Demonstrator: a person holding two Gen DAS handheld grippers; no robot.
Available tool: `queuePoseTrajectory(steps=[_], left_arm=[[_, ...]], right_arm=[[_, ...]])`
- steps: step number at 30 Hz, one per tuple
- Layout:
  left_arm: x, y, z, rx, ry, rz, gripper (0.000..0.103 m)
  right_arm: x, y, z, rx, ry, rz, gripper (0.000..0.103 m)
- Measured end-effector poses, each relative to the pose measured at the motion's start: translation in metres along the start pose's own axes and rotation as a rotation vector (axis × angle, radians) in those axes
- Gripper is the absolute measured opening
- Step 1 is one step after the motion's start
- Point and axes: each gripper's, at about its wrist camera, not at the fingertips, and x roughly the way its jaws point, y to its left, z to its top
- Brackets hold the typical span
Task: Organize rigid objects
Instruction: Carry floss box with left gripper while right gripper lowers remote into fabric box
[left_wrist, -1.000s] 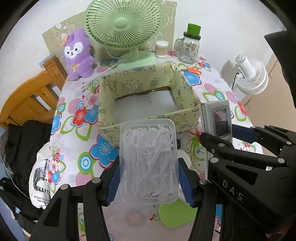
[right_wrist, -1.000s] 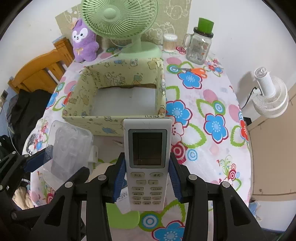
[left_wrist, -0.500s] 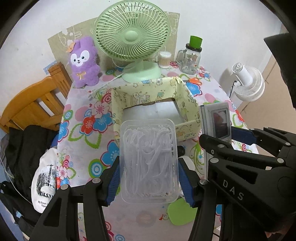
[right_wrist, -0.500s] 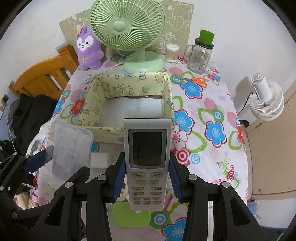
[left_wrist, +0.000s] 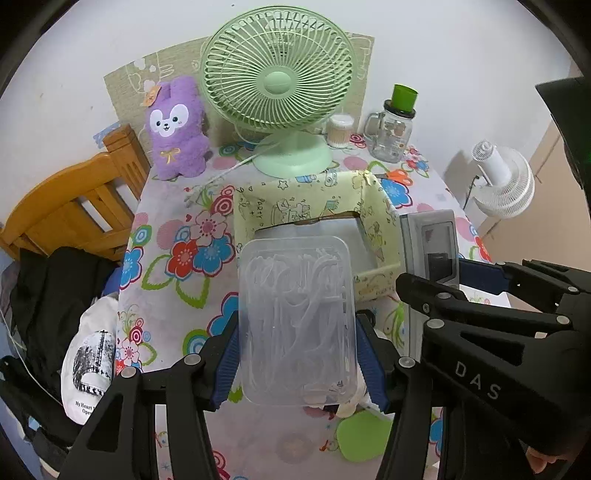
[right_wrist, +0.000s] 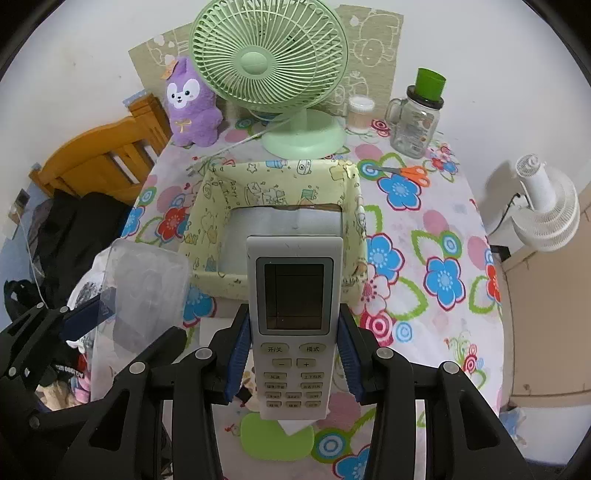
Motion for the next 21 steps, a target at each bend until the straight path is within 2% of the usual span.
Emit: queuePoseTrajectory(steps=[21], left_arm=[[0.039,0.012,0.055,-0.068,-0.003,0.041,0.059]], right_arm=[[0.04,-0.014,0.073,-0.051,0.062,0.069,0.047]])
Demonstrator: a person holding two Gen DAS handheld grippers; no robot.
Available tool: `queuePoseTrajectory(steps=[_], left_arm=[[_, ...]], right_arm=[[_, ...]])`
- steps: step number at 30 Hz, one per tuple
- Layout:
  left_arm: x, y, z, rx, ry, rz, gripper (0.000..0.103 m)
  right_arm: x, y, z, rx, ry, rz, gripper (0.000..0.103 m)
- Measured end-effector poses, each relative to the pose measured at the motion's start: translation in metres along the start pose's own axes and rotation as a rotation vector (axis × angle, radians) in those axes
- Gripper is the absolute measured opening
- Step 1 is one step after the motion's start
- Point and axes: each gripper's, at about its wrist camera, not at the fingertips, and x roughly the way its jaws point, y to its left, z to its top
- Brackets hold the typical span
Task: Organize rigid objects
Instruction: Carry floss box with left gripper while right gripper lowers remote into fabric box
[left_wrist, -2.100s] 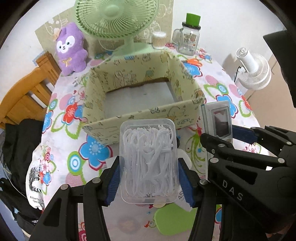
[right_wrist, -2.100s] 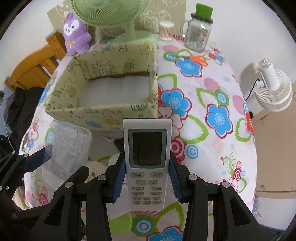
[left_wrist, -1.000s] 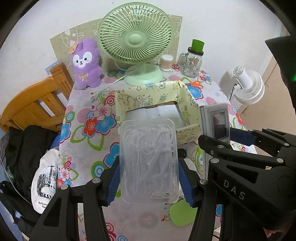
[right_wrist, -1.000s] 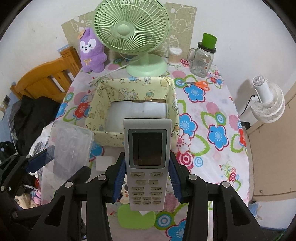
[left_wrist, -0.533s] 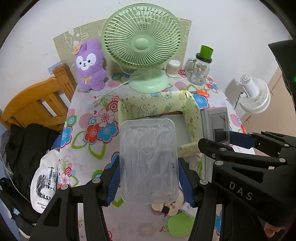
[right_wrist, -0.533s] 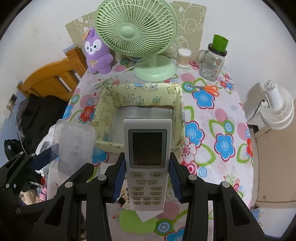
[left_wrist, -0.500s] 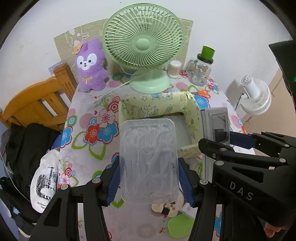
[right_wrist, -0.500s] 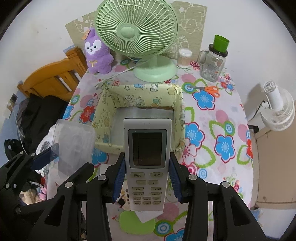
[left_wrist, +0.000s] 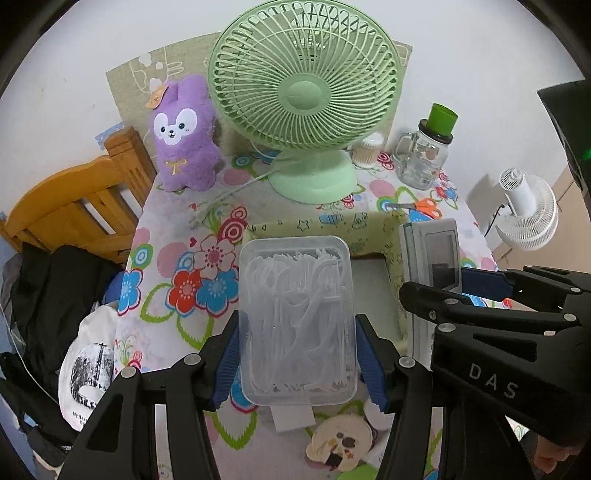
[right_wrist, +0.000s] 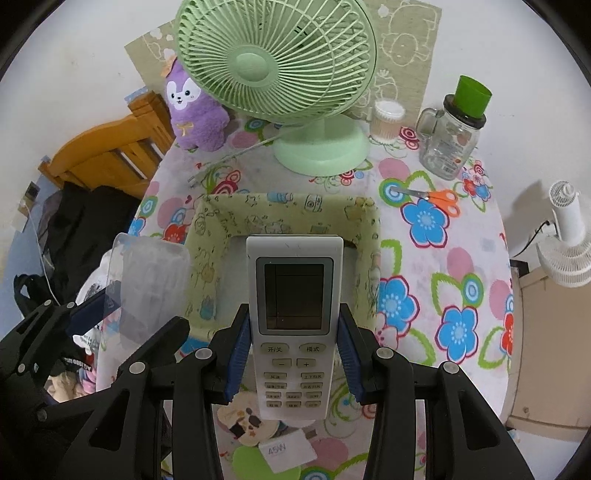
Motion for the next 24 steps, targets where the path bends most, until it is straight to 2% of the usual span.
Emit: queuePoseTrajectory(steps=[9,24], left_arm=[[0.021,0.003,0.02,-0.008,0.001,0.004,0.059],[0.055,0.004,0.029,-0.002,0.057,0.003,0.059]], right_arm=[[0.018,-0.01,0.026,0.008,0.031,-0.012,0.047],[0.06,-0.024,0.04,0.046,0.119,0.003,0.047]])
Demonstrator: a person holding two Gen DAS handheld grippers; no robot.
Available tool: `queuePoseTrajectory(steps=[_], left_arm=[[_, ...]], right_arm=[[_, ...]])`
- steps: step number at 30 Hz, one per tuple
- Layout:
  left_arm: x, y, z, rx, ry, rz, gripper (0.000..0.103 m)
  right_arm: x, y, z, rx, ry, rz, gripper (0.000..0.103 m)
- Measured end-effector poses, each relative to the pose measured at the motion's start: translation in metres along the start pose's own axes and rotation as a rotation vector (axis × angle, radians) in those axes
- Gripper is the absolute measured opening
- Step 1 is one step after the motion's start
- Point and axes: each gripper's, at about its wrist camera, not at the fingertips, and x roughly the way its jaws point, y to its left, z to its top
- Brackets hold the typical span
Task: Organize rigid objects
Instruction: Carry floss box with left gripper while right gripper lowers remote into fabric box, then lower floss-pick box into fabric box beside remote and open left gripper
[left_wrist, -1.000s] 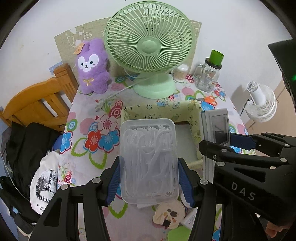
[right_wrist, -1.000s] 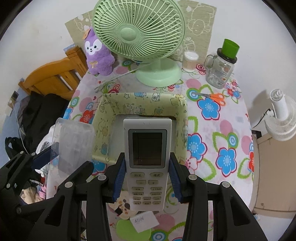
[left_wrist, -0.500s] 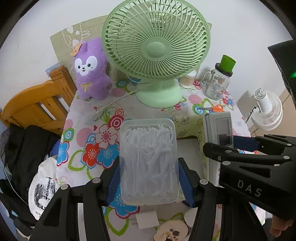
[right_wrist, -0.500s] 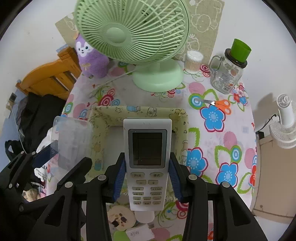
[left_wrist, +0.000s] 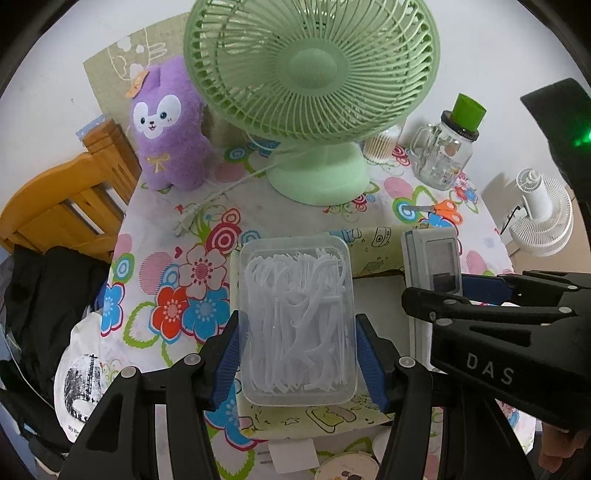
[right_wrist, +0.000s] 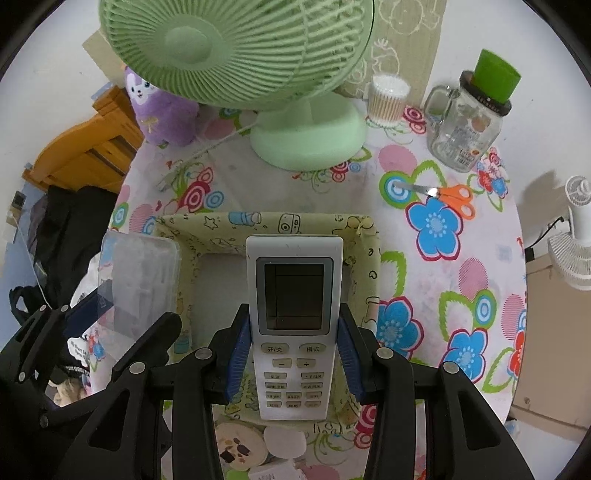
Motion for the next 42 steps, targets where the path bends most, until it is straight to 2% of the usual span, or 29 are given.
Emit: queuePoseTrajectory(steps=[6,10,20,29,30,32,34,38,42], left_arm=[[0.012,0.0,-0.001,-0.007,0.027,-0.008,0.059],[0.023,-0.003,-0.002,-0.003,0.052,-0.01,0.059],[0.043,-0.003,-0.006,-0.004,0.092,0.003,0.06],[0.046,-0.001,-0.006,-0.002,0.088,0.017,0.06],[0.046,-0.001,-0.006,-0.002,0.088,0.016,0.06],[0.046,-0.001,-0.006,-0.003,0.087,0.016,0.06],[0.046,-0.001,-0.006,-0.003,0.088,0.017,0.06],[0.046,-0.001,-0.006,-0.002,0.085,0.018,0.06],[0.047,-0.002,-0.006,0.004,0.081,0.024,0.06]], right_arm=[[0.016,-0.001,0.003,0.01,0.033,-0.007,0.047],[0.024,0.001,0.005,0.001,0.042,-0.047,0.047],[0.046,-0.002,0.002,0.017,0.099,-0.085,0.047],[0.043,0.005,0.006,-0.006,0.067,-0.131,0.051],[0.041,0.005,0.006,-0.005,0.061,-0.128,0.053],[0.035,0.007,0.007,-0.006,0.039,-0.133,0.068],[0.027,0.01,0.006,-0.02,0.011,-0.133,0.077],[0.016,0.015,0.005,-0.051,-0.029,-0.168,0.08],[0.013,0.012,0.003,-0.039,-0.028,-0.157,0.081]])
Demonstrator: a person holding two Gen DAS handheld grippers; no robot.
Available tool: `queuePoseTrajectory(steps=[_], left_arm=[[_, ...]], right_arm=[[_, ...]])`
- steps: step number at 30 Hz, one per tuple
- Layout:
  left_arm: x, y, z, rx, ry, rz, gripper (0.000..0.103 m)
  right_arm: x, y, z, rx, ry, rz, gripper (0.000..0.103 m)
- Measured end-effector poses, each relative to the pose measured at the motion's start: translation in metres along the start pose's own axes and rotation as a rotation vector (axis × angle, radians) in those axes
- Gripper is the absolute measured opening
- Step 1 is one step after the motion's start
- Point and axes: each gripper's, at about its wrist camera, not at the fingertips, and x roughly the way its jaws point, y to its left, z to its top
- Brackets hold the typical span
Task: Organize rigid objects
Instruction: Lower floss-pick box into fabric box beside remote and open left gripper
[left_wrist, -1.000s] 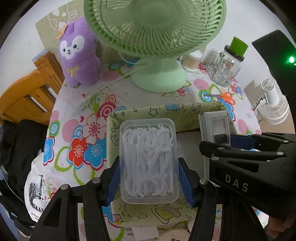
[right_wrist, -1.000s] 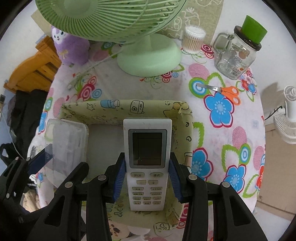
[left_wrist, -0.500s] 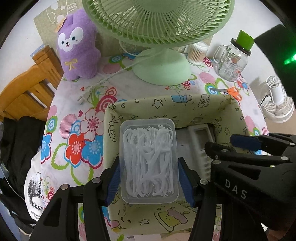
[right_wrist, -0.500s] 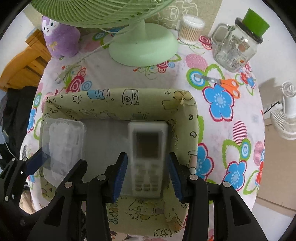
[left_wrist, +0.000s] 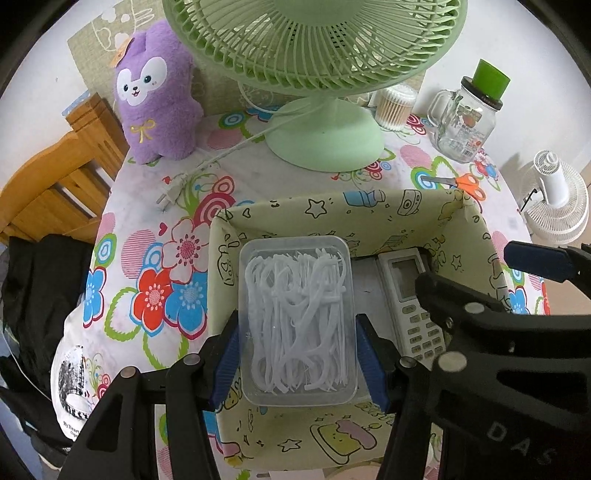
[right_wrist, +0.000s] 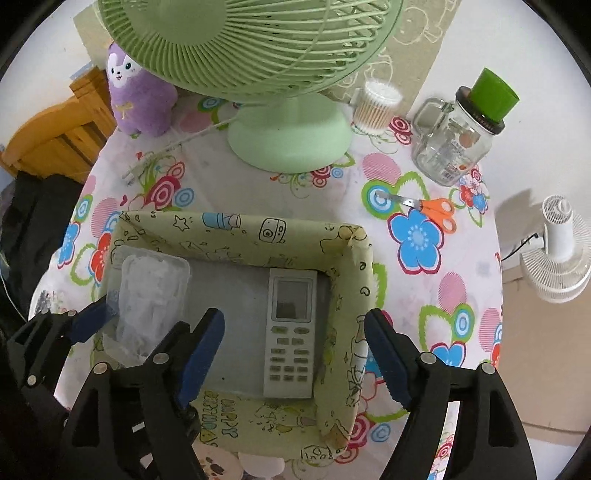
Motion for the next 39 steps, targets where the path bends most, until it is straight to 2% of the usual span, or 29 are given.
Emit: queuePoseTrajectory(steps=[5,7,9,20,29,39], left_arm=[[0.002,-0.001,0.002,0.001,-0.004,-0.005,0.062],[0.0,0.001,0.002,-0.015,-0.016,-0.001,0.07],[0.0,0.001,0.003,-0.009,-0.012,-0.008,0.072],[-0.009,-0.006,0.004,0.028,-0.037,0.019,0.078],[-0.025,-0.004,-0.005,0.052,-0.059,0.028,0.084],[-0.041,0.001,-0.019,0.021,-0.067,0.012,0.088]], right_arm=[[0.0,-0.003,-0.003,0.012,0.003,0.005,0.081],[0.0,-0.005,-0.004,0.019,0.005,0.009,0.081],[0.0,-0.007,-0.006,0.03,0.005,0.013,0.081],[-0.007,-0.017,-0.014,0.071,0.001,0.022,0.081],[-0.021,-0.018,-0.026,0.108,-0.019,0.033,0.086],[-0.039,-0.011,-0.042,0.105,-0.063,0.038,0.087]])
